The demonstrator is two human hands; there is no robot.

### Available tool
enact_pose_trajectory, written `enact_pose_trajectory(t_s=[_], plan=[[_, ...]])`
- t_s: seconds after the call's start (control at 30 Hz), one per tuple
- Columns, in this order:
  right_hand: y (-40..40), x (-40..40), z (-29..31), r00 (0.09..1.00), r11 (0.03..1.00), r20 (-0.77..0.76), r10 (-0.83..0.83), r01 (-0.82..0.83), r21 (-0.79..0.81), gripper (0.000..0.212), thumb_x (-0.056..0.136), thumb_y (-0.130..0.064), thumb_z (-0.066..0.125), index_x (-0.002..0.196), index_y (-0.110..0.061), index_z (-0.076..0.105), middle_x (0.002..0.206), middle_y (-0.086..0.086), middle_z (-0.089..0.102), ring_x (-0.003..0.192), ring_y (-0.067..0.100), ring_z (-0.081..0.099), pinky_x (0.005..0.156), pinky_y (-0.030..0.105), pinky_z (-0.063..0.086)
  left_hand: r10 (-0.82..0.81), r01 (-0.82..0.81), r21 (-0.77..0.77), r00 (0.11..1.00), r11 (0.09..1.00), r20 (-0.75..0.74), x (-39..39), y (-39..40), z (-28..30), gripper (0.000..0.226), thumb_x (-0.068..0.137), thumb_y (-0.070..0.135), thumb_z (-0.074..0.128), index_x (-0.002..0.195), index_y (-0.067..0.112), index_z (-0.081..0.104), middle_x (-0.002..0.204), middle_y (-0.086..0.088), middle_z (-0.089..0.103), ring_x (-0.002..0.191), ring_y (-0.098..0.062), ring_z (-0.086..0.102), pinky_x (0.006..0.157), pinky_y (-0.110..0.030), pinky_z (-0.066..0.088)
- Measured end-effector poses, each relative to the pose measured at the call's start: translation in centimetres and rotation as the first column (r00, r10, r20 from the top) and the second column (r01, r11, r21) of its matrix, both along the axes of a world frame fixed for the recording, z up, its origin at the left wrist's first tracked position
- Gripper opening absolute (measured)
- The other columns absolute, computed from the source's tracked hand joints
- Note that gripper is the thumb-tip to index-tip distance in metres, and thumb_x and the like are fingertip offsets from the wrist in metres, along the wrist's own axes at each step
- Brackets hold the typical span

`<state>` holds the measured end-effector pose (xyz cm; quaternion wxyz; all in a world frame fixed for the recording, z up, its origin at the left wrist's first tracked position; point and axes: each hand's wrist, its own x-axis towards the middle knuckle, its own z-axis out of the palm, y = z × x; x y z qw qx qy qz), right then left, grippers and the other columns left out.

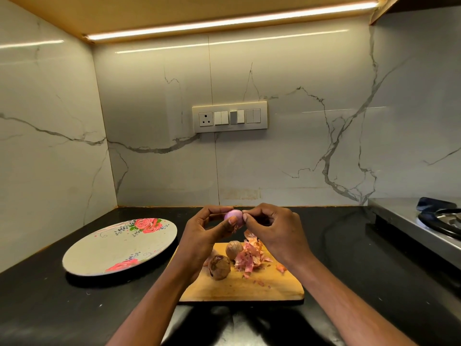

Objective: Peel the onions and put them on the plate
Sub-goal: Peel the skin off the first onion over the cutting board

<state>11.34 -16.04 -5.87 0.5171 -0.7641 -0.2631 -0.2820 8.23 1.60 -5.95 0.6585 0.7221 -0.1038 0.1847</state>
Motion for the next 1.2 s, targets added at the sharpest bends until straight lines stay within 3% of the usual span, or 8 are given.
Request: enact_pose_trajectory(t_s=[0.27, 0.37, 0.47, 0.6, 0.73, 0.87, 1.07, 1.2], plan=[[-0.12, 0.42, -0.21, 0.999, 0.999, -0.032, -0.012, 0.013, 0.044, 0.009, 0.088, -0.024, 0.074, 0.096, -0.02, 0.077, 0.085, -0.008, 0.074, 0.08, 0.004, 0.07, 0.069, 0.017, 0.058, -0.015, 0.015, -0.012, 1.0, 1.0, -0.012, 0.05, -0.09, -0.04, 0.046, 0.073, 0.037, 0.076, 0.116, 0.021, 0.069, 0.116, -0.002, 0.07, 0.106, -0.014, 0.069, 0.092, -0.034, 0.058], [-0.29, 0.39, -0.05, 0.994, 0.995, -0.087, 0.069, -0.062, 0.073, 0.016, 0.09, -0.031, 0.072, 0.101, -0.02, 0.077, 0.087, -0.007, 0.075, 0.083, 0.007, 0.072, 0.072, 0.025, 0.061, 0.009, -0.009, -0.008, 1.0, 1.0, -0.004, 0.05, -0.12, -0.02, 0.047, 0.072, 0.04, 0.076, 0.115, 0.023, 0.069, 0.116, 0.001, 0.07, 0.108, -0.013, 0.068, 0.094, -0.034, 0.057], [-0.13, 0.04, 0.06, 0.994, 0.995, -0.074, 0.085, -0.081, 0.052, 0.026, 0.084, -0.044, 0.073, 0.101, -0.024, 0.077, 0.089, -0.011, 0.075, 0.087, 0.003, 0.07, 0.074, 0.019, 0.059, 0.005, -0.005, -0.027, 1.0, 1.0, 0.003, -0.02, -0.07, 0.07, 0.045, 0.072, 0.038, 0.075, 0.114, 0.022, 0.07, 0.115, 0.001, 0.07, 0.104, -0.011, 0.069, 0.089, -0.029, 0.059], [-0.32, 0.24, 0.13, 0.991, 0.993, -0.095, 0.094, -0.086, 0.086, 0.014, 0.09, -0.027, 0.073, 0.101, -0.019, 0.077, 0.088, -0.005, 0.076, 0.081, 0.007, 0.073, 0.074, 0.026, 0.062, -0.023, 0.023, -0.044, 1.0, 0.999, 0.002, -0.2, -0.12, 0.15, 0.046, 0.072, 0.036, 0.075, 0.115, 0.02, 0.069, 0.115, -0.001, 0.07, 0.107, -0.013, 0.068, 0.088, -0.029, 0.058], [-0.43, 0.18, 0.27, 0.987, 0.99, -0.116, 0.109, -0.097, 0.102, 0.014, 0.092, -0.023, 0.07, 0.105, -0.019, 0.075, 0.091, -0.005, 0.076, 0.082, 0.008, 0.074, 0.078, 0.035, 0.063, -0.023, 0.023, -0.053, 1.0, 0.998, 0.003, -0.26, -0.24, 0.2, 0.046, 0.072, 0.036, 0.075, 0.115, 0.02, 0.069, 0.115, -0.002, 0.071, 0.108, -0.015, 0.068, 0.09, -0.031, 0.058], [-0.3, -0.12, 0.54, 0.986, 0.988, -0.094, 0.134, -0.125, 0.091, 0.026, 0.085, -0.035, 0.076, 0.108, -0.024, 0.072, 0.097, -0.01, 0.075, 0.092, 0.004, 0.072, 0.081, 0.029, 0.062, 0.013, -0.012, -0.035, 1.0, 0.999, 0.015, -0.26, -0.22, 0.19, 0.043, 0.073, 0.036, 0.076, 0.113, 0.021, 0.07, 0.112, 0.001, 0.072, 0.102, -0.009, 0.07, 0.085, -0.027, 0.059], [-0.19, -0.25, 0.44, 0.997, 0.994, -0.04, 0.061, -0.057, 0.089, 0.029, 0.08, -0.024, 0.082, 0.104, -0.023, 0.065, 0.088, -0.012, 0.076, 0.082, -0.003, 0.071, 0.069, 0.017, 0.059, 0.022, -0.022, -0.009, 0.999, 1.0, 0.032, -0.35, -0.35, 0.28, 0.038, 0.076, 0.026, 0.077, 0.111, 0.016, 0.07, 0.109, 0.001, 0.072, 0.096, -0.002, 0.07, 0.074, -0.016, 0.056], [-0.12, -0.34, 0.4, 1.0, 0.999, -0.01, 0.011, -0.011, 0.03, 0.031, 0.081, -0.024, 0.082, 0.102, -0.023, 0.059, 0.081, -0.013, 0.073, 0.076, -0.002, 0.07, 0.067, 0.017, 0.058, 0.037, -0.039, 0.044, 0.998, 0.998, 0.049, -0.29, -0.44, 0.29, 0.038, 0.075, 0.027, 0.078, 0.111, 0.016, 0.07, 0.108, 0.003, 0.071, 0.095, 0.005, 0.066, 0.073, -0.008, 0.053]])
